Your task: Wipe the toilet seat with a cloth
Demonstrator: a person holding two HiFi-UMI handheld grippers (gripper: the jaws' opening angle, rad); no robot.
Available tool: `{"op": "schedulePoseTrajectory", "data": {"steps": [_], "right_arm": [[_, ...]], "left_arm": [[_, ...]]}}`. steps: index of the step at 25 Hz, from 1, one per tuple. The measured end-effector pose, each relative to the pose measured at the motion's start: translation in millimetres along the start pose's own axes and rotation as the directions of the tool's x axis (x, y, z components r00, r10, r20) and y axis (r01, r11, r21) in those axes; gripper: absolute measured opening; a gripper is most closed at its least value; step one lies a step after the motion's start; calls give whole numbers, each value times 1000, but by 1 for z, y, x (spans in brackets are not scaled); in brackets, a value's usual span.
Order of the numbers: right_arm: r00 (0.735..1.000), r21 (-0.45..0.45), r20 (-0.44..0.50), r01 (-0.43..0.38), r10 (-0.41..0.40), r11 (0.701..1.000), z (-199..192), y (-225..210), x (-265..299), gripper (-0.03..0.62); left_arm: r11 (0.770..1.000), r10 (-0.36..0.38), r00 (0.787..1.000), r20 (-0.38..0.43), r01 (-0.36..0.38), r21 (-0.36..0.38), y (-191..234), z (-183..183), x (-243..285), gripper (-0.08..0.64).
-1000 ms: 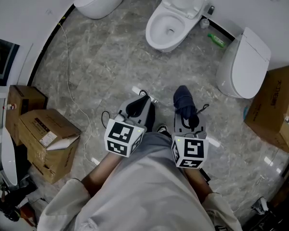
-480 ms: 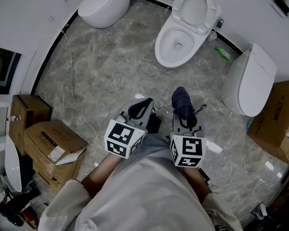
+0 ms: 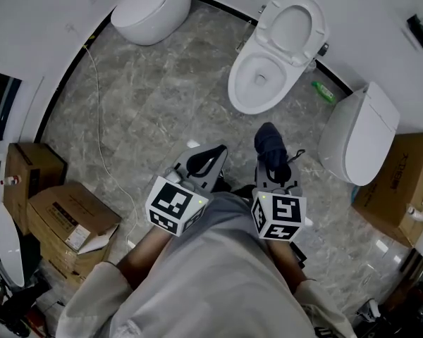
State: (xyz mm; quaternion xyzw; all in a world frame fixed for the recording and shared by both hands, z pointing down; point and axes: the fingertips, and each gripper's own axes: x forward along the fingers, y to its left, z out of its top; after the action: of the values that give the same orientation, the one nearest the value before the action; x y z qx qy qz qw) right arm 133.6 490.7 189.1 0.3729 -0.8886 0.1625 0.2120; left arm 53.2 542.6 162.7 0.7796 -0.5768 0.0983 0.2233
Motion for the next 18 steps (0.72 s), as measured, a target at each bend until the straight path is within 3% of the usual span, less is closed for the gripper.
{"op": "schedulePoseTrajectory", "data": {"steps": [6, 18], "right_arm": [[999, 14, -20, 30, -29, 999, 4, -4, 18, 66], [998, 71, -48, 48, -45, 996, 34, -56, 105, 67]], "left_arm": [[998, -56, 998, 34, 55, 11, 20, 17, 4, 9], [998, -34, 999, -4, 34, 57, 79, 39, 90, 9]]}}
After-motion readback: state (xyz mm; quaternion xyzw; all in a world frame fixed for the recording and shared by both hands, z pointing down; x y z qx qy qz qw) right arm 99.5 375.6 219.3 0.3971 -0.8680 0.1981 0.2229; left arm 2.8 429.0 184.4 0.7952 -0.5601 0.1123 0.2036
